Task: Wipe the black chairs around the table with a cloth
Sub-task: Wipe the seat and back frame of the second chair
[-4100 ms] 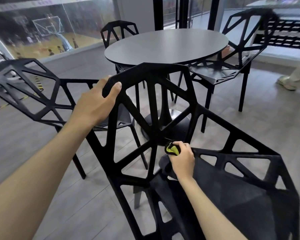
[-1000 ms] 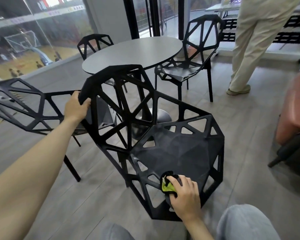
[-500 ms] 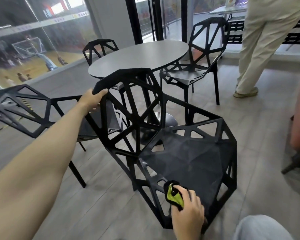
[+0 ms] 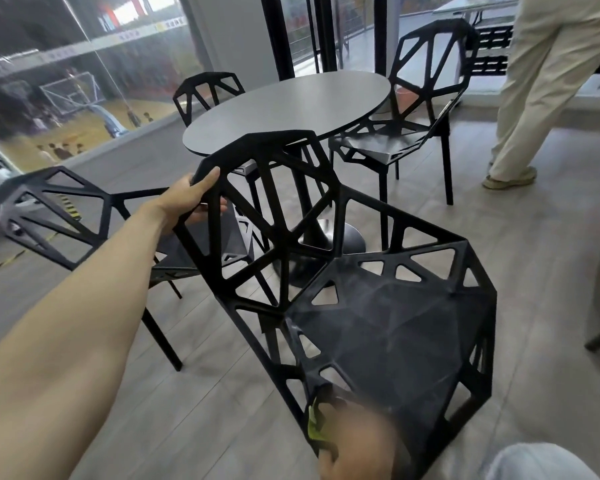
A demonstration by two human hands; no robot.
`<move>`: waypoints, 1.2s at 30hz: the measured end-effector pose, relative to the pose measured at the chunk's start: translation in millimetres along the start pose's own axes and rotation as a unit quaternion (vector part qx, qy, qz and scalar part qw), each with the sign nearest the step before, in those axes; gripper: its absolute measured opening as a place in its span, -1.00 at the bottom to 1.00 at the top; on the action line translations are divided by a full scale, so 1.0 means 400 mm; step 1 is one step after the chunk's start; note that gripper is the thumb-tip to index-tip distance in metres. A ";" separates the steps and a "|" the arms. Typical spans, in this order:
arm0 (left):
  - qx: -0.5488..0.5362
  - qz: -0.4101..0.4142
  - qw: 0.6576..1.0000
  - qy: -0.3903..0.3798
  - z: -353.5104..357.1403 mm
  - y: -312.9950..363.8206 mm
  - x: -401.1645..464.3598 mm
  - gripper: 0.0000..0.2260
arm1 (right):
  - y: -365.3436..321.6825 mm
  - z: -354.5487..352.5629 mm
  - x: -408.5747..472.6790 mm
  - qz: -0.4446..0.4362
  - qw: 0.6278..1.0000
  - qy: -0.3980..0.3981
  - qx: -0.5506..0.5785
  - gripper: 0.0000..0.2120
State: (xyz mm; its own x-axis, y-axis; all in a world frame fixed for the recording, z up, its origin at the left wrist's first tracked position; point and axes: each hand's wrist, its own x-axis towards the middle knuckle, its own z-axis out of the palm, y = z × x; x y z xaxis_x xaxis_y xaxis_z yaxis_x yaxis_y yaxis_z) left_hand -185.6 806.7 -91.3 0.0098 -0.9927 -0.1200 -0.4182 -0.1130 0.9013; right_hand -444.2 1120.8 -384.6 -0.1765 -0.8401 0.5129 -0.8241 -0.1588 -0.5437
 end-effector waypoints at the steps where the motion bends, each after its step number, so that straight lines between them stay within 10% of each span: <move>1: 0.004 0.000 1.000 -0.005 0.000 0.001 -0.005 -0.36 | 0.003 -0.002 -0.002 -0.005 1.000 -0.002 -0.001 -0.59; 13: -0.013 0.001 0.999 0.037 0.023 -0.012 -0.158 -0.31 | 0.130 -0.103 -0.013 -0.031 0.999 0.014 0.013 -0.56; 25: -0.151 -0.090 0.943 0.282 0.129 -0.017 -0.399 -0.01 | 0.370 -0.219 0.191 0.008 0.997 -0.073 -0.014 -0.56; 36: -0.227 -0.138 0.890 0.370 0.226 -0.011 -0.540 -0.31 | 0.000 -0.200 0.130 0.045 0.999 0.013 0.029 -0.54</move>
State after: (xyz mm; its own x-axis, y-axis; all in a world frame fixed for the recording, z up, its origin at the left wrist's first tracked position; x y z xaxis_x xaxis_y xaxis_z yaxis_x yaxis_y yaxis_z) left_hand -267.9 1025.4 -106.8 0.7207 -0.6614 -0.2078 0.1010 -0.1963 0.9753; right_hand -496.4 1118.8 -304.8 -0.2624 -0.8389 0.4768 -0.7724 -0.1135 -0.6249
